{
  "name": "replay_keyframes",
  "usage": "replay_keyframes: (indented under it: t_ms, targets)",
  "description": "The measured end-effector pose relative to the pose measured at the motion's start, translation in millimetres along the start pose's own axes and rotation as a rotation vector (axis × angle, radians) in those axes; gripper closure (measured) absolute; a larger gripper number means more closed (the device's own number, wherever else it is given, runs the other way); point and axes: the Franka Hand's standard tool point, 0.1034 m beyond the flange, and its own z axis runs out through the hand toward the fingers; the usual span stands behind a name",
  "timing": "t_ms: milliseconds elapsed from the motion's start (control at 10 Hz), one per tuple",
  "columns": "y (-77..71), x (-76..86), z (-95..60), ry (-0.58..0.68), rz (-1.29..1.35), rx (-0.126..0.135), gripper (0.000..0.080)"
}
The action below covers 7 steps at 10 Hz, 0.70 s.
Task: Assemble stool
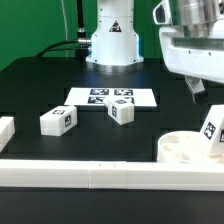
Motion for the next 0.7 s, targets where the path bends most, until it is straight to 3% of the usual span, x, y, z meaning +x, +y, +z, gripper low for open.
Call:
replay_keyframes:
  t_ms: [200,500,700]
  targets:
    - [-5.1,0.1,-12.3,0.005,-0.063,0.017,0.0151]
    - [-3.4,-1.1,-8.8,0.004,-0.131,0.010,0.0150]
    - [0.5,-8.4,-5.3,0.029,-0.415,-0.040,0.0150]
